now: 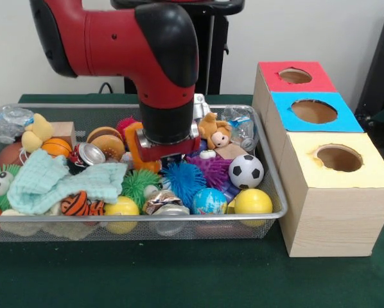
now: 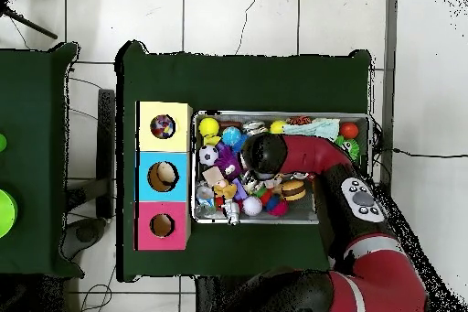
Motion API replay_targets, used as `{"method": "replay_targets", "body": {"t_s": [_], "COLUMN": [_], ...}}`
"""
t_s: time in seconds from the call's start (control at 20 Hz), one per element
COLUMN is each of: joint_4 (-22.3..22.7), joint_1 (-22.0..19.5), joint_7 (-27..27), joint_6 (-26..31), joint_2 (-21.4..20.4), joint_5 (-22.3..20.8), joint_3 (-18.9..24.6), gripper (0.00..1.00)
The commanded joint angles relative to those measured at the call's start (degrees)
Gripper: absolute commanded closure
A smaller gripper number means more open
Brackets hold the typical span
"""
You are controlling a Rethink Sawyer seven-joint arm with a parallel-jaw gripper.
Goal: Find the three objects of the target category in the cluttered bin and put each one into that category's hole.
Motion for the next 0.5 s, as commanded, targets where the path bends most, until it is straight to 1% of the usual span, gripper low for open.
{"method": "replay_targets", "body": {"t_s": [0.05, 0.25, 0.5], "joint_4": [-3.91, -6.00, -7.06], "joint_1": [-0.37, 0.38, 1.14], "joint_7": [1.61, 1.45, 1.08], "joint_6": [-7.24, -6.70, -3.51], "joint_2": [11.04, 12.26, 11.48], "joint_5": [-4.08, -3.12, -2.14], "joint_3": [0.95, 1.27, 1.74], "gripper": [1.00, 1.00, 1.00]}}
